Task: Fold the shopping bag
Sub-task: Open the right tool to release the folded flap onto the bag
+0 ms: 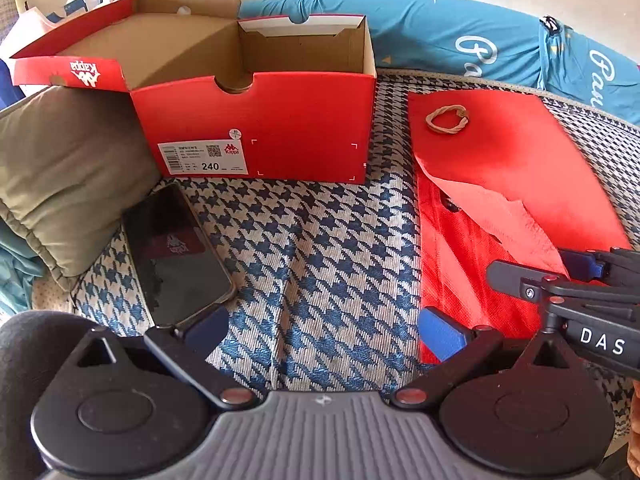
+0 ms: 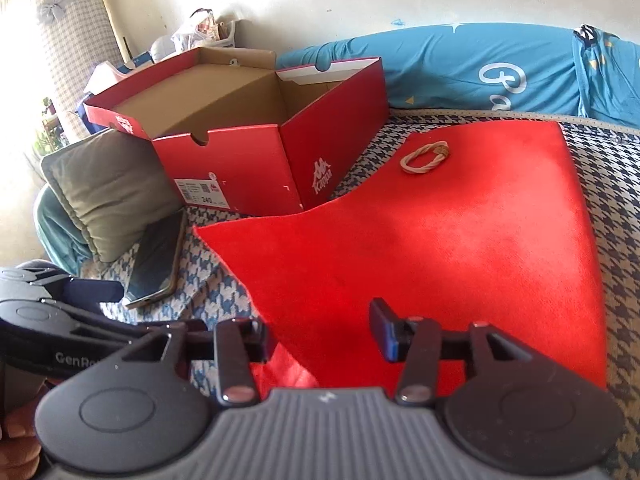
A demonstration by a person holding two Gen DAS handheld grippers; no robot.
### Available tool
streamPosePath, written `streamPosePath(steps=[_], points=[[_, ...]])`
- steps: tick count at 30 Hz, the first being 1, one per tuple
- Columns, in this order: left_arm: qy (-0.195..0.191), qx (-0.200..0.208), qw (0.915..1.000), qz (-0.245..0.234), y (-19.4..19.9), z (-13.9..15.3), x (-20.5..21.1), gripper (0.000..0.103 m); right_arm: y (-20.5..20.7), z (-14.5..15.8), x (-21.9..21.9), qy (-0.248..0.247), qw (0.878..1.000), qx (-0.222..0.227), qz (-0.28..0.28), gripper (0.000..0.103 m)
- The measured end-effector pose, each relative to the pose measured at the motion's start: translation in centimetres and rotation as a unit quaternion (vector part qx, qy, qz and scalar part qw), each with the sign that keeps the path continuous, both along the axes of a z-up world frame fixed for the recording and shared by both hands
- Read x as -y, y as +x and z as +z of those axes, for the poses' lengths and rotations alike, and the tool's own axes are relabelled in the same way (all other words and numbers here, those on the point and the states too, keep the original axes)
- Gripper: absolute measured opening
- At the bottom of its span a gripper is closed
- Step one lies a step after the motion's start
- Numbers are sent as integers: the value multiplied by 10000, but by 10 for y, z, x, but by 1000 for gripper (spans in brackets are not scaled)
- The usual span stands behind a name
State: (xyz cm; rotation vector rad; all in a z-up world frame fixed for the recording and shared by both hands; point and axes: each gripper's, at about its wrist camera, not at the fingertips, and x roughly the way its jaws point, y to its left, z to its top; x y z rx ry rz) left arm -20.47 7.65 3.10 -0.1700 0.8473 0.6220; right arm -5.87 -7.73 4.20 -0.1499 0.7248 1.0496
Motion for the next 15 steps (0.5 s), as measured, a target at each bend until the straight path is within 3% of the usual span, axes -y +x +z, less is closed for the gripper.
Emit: streamPosePath(steps=[12, 15], points=[[319, 106, 9993, 169, -22, 26, 11, 103, -6, 21, 11, 460, 9980, -111, 424, 52], [353, 90, 9992, 160, -23, 27, 12, 103, -11, 28, 13, 650, 9965, 40, 531, 62]])
